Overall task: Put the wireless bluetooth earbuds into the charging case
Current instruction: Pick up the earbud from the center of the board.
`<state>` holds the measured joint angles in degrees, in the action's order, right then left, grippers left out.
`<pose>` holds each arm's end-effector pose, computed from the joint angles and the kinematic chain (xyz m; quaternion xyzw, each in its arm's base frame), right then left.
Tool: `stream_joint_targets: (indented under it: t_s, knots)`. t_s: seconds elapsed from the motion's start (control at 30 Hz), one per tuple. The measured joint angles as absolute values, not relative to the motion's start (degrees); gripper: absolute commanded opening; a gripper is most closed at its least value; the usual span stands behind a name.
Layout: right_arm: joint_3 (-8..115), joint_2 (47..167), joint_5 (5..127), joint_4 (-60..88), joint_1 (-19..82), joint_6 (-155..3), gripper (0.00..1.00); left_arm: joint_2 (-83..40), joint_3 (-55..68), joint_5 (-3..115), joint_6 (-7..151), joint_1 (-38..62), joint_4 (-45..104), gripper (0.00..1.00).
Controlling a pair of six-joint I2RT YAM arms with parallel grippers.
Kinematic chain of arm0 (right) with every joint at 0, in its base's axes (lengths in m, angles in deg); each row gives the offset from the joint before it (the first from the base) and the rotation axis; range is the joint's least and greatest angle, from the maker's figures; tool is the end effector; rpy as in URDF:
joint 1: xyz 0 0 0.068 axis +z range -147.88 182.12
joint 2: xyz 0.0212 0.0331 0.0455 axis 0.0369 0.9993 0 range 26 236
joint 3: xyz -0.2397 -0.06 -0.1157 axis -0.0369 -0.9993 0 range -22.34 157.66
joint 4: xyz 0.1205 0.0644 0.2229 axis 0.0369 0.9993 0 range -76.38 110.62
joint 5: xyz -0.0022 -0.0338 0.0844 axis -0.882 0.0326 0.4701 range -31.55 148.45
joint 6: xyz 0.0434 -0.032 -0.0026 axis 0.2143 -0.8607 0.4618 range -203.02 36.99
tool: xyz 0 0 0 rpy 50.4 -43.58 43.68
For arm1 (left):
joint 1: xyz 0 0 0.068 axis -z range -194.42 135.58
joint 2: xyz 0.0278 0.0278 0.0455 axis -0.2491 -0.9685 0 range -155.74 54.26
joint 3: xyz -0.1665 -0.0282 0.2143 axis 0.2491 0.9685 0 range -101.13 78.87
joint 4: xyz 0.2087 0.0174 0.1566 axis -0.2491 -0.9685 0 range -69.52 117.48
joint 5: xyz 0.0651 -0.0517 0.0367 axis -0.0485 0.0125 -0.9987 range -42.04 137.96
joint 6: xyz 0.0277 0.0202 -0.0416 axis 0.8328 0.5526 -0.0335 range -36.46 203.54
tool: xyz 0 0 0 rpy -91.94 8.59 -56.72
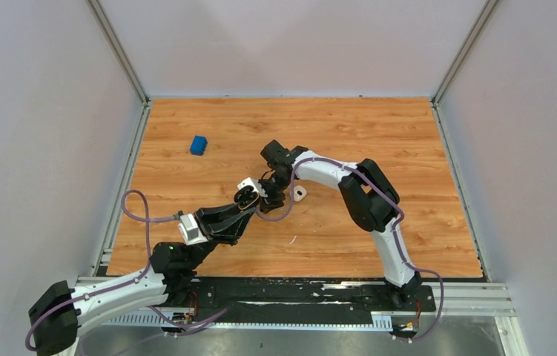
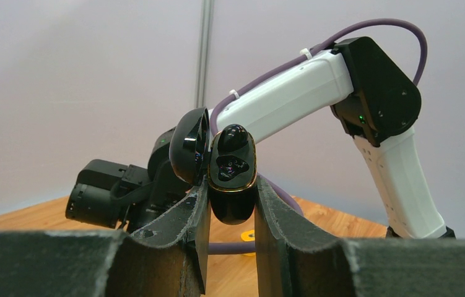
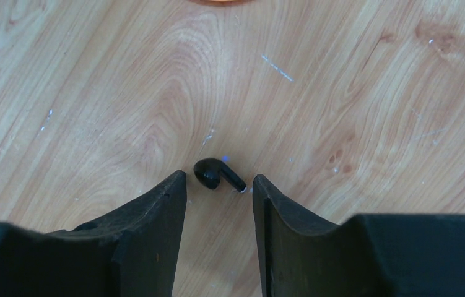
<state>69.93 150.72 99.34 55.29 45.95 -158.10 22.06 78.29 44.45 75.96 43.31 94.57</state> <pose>0.2990 0.3194 0.1525 -0.8238 0.4300 0.2983 0.2179 0.0691 -0.1053 0.2404 0.1695 0.4262 -0.4676 0.7556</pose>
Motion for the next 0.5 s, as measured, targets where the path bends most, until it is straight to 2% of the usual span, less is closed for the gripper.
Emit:
stream_joint_targets:
  t_s: [0.33,0.5]
  knots:
    - [76.1,154.3,99.6,62.3,46.4,-158.3,0.36,22.1,78.3,44.6,76.0,43.3,93.2,0.0]
    - [77.9,155.3,99.4,64.4,46.6,-158.4,0.39,22.0,78.3,44.7,76.0,43.3,92.8,0.0]
